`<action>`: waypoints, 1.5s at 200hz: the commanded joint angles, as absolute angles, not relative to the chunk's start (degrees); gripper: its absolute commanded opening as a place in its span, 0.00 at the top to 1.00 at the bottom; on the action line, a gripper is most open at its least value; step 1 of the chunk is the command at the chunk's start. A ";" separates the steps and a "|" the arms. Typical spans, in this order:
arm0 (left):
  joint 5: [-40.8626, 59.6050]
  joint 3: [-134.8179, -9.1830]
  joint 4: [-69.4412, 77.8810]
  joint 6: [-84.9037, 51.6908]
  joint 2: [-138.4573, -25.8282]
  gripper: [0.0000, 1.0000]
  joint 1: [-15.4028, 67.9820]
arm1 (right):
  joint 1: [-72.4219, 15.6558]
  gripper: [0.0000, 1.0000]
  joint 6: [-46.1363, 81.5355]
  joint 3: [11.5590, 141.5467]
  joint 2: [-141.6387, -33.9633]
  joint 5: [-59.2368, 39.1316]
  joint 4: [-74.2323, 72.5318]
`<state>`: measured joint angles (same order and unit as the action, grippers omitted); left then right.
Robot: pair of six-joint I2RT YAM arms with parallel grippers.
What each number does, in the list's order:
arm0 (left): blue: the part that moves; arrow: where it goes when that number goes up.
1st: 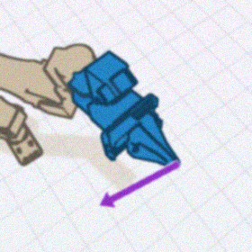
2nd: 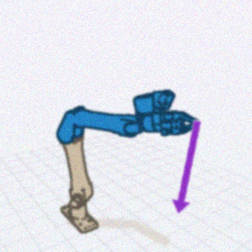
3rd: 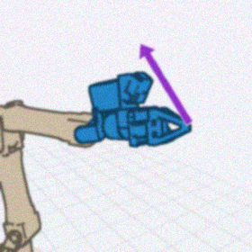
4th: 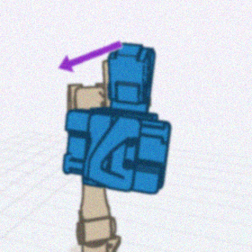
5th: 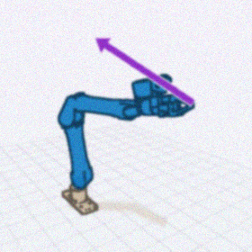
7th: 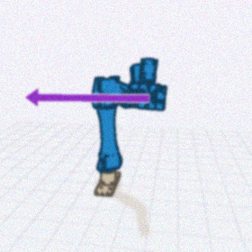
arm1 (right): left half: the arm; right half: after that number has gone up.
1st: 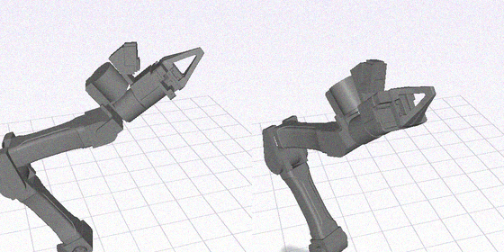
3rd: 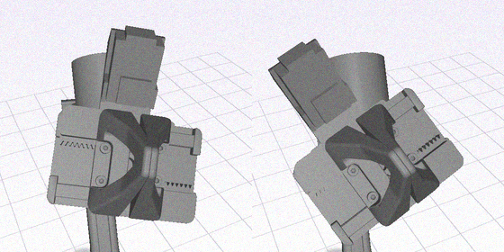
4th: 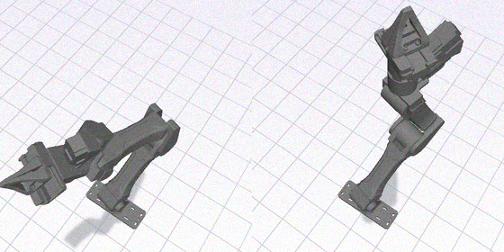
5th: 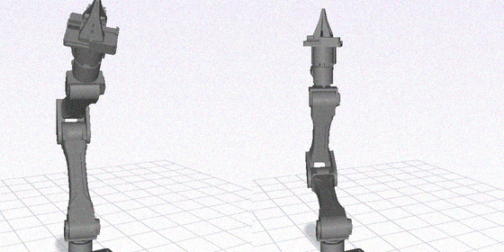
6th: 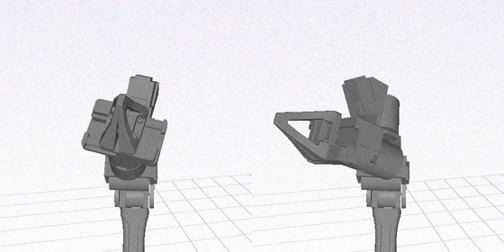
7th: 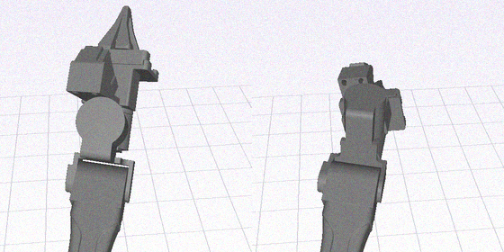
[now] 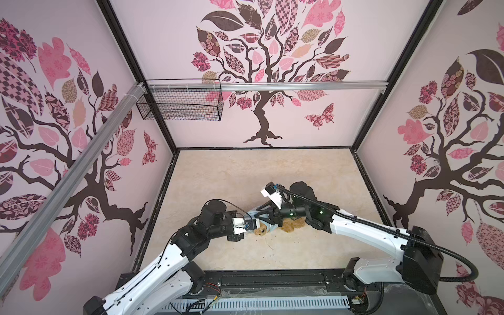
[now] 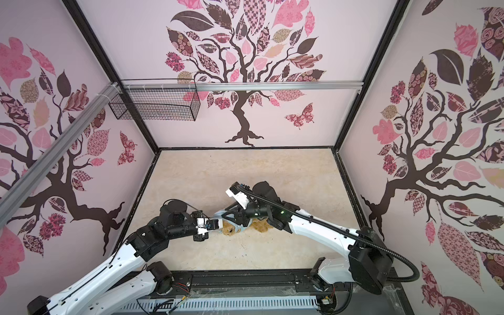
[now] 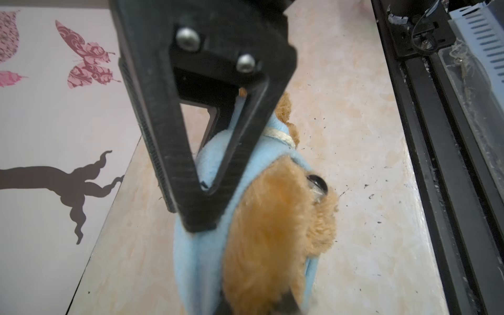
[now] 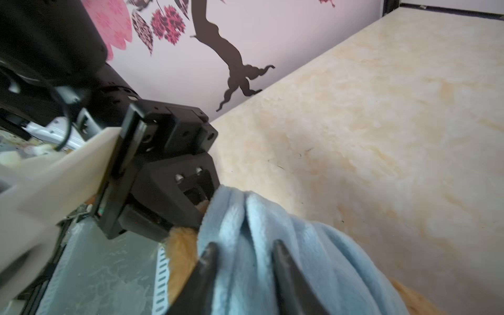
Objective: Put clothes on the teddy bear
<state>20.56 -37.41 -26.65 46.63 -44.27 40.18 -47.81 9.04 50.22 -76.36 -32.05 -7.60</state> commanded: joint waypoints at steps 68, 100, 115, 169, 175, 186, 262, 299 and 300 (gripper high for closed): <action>23.30 -38.15 -21.55 42.51 -39.53 1.00 40.96 | -30.58 0.94 30.80 45.12 -85.93 -34.45 -13.60; 21.28 -38.38 -20.49 33.24 -39.75 1.00 40.96 | -29.09 0.79 29.67 45.82 -83.90 -35.00 -13.77; 19.29 -38.74 -20.31 25.65 -40.69 1.00 40.96 | -29.09 0.66 26.91 46.36 -79.87 -32.35 -11.90; 0.31 -44.29 -22.91 -23.04 -49.96 1.00 40.11 | -36.87 0.52 20.43 40.27 -60.05 -16.88 -13.52; 0.46 -45.48 -24.03 -28.59 -51.80 1.00 39.72 | -40.06 0.51 19.98 39.11 -59.00 -14.49 -14.10; 2.33 -46.64 -24.48 -37.29 -54.51 1.00 38.97 | -45.62 0.49 20.15 36.96 -57.77 -10.90 -16.07; 7.99 -38.42 -6.39 -63.53 -54.02 1.00 38.83 | -66.67 0.49 29.60 31.61 -72.74 6.05 -32.80; 8.52 -37.63 -6.40 -64.16 -54.17 1.00 39.24 | -66.62 0.47 28.64 34.57 -77.98 12.54 -34.70; 8.52 -37.62 -6.37 -64.21 -54.20 1.00 39.26 | -66.62 0.47 28.60 34.55 -78.10 12.69 -34.97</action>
